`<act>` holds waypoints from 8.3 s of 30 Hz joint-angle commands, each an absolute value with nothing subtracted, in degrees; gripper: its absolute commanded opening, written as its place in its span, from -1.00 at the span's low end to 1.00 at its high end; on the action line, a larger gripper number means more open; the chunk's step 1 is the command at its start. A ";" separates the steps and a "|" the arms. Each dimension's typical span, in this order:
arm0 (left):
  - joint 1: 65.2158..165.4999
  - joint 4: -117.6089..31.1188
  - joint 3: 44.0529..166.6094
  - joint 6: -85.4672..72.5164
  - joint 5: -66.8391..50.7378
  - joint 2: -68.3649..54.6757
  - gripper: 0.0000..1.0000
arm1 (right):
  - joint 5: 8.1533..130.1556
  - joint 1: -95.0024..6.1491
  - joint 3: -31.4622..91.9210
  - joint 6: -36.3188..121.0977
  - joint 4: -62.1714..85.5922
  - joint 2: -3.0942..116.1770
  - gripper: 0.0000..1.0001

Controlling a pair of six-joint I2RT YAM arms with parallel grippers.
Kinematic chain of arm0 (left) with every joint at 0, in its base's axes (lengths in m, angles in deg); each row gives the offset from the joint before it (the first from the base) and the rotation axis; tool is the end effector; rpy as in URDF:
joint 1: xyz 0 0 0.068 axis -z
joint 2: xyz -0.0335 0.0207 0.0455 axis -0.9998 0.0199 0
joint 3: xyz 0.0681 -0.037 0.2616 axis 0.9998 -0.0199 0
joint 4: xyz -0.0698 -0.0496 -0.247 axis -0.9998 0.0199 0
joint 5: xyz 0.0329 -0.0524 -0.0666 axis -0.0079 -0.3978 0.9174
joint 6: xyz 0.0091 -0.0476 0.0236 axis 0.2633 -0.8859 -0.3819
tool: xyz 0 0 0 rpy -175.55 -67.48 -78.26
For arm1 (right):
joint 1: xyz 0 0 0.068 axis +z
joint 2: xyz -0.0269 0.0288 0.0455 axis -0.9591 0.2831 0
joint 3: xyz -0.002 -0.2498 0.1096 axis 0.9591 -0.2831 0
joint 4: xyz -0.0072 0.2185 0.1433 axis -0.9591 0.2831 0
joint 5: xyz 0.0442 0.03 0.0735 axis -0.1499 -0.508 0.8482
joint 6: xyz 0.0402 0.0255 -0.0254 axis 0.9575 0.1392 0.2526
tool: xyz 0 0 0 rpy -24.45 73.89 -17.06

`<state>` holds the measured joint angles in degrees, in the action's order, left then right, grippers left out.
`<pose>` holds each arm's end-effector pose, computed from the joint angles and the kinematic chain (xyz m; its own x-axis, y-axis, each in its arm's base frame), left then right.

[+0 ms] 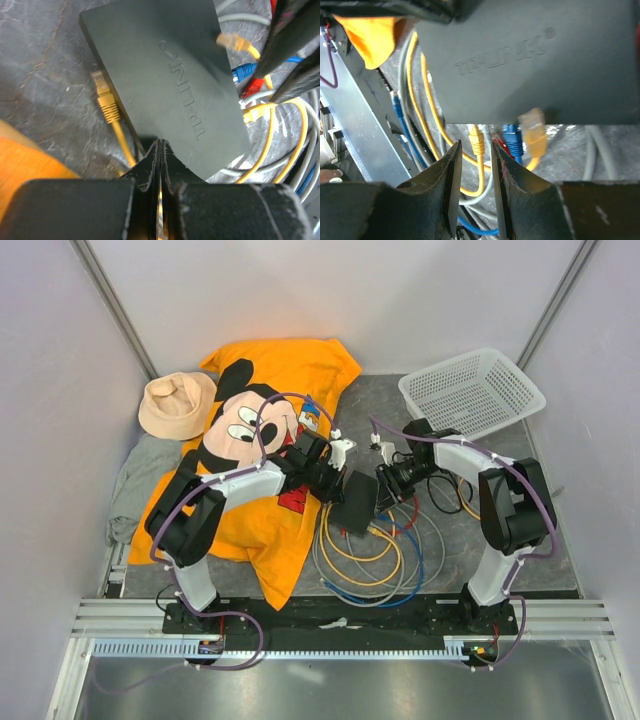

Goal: Pull the plug from the switch port

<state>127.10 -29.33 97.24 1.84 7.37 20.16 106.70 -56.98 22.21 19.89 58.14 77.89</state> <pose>0.2851 -0.2430 0.1847 -0.6457 0.4425 -0.6223 0.7334 0.5861 -0.3444 0.3054 0.1172 0.1826 -0.8329 -0.4467 -0.3266 -0.5430 0.5464 0.6376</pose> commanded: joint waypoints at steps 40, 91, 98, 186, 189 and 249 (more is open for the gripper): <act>127.62 -31.30 98.38 -0.26 8.47 23.13 -0.95 | 115.39 -62.30 21.39 21.42 52.78 90.86 0.11; 128.85 -32.53 97.15 0.53 6.72 22.78 -0.95 | 93.77 -62.83 16.64 31.00 43.11 89.01 -0.80; 128.94 -32.70 97.23 0.71 6.63 23.04 -0.95 | 92.10 -61.16 18.23 29.78 45.04 89.98 -0.87; 133.51 -29.98 97.06 1.94 -10.41 24.45 -0.97 | 100.36 -63.88 28.52 23.35 58.41 100.01 -0.93; 133.51 -29.28 97.67 1.32 -11.91 25.50 -0.97 | 99.92 -63.97 23.78 23.89 56.91 96.23 -0.93; 133.51 -32.62 98.11 2.29 3.55 23.83 -0.97 | 61.39 -65.82 49.69 -30.53 74.49 77.60 0.39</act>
